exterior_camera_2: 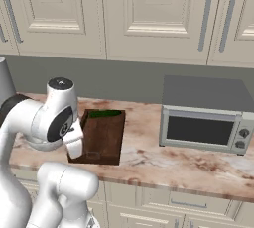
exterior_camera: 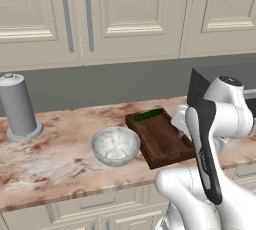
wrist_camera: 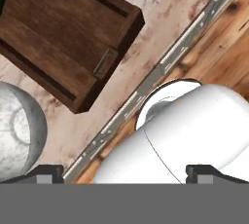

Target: Place the two vegetables and bowl onto the tray for setting up a vegetable dip station.

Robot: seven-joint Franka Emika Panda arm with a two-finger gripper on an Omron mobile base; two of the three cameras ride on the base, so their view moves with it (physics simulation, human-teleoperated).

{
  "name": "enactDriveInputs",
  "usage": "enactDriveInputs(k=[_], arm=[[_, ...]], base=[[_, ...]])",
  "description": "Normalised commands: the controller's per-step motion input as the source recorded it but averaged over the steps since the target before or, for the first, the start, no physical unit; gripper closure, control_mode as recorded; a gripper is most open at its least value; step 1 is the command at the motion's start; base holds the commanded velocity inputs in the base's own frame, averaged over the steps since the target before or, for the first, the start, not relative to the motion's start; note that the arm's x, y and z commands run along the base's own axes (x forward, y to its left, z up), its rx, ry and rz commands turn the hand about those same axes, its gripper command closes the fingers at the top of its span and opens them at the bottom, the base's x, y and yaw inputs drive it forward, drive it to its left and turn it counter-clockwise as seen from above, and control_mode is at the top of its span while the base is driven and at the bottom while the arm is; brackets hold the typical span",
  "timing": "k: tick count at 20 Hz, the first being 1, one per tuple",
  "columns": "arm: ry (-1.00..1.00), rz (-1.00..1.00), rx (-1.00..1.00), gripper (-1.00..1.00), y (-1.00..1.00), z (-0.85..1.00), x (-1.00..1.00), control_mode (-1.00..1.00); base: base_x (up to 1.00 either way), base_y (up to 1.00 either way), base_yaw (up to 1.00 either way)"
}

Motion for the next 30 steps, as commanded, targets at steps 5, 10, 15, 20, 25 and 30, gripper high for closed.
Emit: enactDriveInputs(k=[5, 10, 15, 20, 25, 30], arm=[[0.12, 0.18, -0.08, -1.0, 0.21, 0.4, -0.38, -1.0], [0.05, 0.16, -0.09, -1.0, 0.05, 0.23, -0.34, -1.0], [-0.16, 0.17, -0.09, -1.0, 0.0, 0.15, -0.11, -1.0], [-0.19, 0.24, 0.0, -1.0, -0.09, 0.08, -0.02, -1.0], [-0.05, 0.23, 0.0, -1.0, -0.08, 0.03, 0.0, -1.0], [0.05, 0.12, 0.0, -1.0, 0.0, 0.18, 0.0, -1.0]], base=[[0.0, 0.0, 0.0], [0.0, 0.0, 0.0], [0.0, 0.0, 0.0], [0.0, 0.0, 0.0], [0.0, 0.0, 0.0], [0.0, 0.0, 0.0]])
